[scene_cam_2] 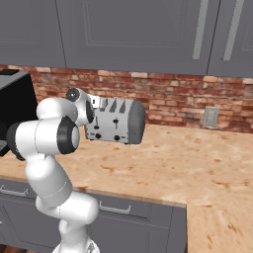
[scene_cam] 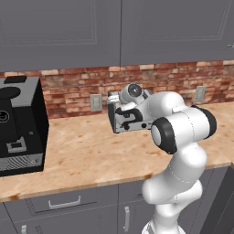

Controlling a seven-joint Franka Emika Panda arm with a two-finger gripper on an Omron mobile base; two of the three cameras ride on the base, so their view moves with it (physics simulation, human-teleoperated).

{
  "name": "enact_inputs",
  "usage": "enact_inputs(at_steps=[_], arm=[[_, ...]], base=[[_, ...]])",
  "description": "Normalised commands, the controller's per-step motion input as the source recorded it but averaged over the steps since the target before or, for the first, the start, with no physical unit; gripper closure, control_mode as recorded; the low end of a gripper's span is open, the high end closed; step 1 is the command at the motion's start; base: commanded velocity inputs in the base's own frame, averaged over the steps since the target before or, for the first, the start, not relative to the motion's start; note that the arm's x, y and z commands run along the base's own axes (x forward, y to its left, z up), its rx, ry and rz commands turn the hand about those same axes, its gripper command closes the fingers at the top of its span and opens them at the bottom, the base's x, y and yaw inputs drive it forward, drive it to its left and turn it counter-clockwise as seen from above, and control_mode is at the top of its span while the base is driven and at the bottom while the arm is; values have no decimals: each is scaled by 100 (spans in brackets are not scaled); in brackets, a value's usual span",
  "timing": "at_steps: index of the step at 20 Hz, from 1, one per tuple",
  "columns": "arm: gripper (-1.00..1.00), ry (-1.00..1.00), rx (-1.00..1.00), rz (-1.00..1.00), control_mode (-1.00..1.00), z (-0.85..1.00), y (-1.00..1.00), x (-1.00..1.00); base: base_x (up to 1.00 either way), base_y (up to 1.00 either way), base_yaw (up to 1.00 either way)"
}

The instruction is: Start the toaster. Once the lever pops up, take the bread to the plate on the dining counter.

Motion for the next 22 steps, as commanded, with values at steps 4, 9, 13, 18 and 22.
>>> enact_inputs(at_steps=[4, 9, 13, 18, 22], arm=[[-100, 0, 0, 0, -100, 0, 0, 0], [-100, 0, 0, 0, -100, 0, 0, 0], [-100, 0, 0, 0, -100, 0, 0, 0], [-100, 0, 0, 0, -100, 0, 0, 0], [-100, 0, 0, 0, -100, 0, 0, 0]], base=[[0, 0, 0], [0, 0, 0], [0, 0, 0], [0, 0, 0], [0, 0, 0]])
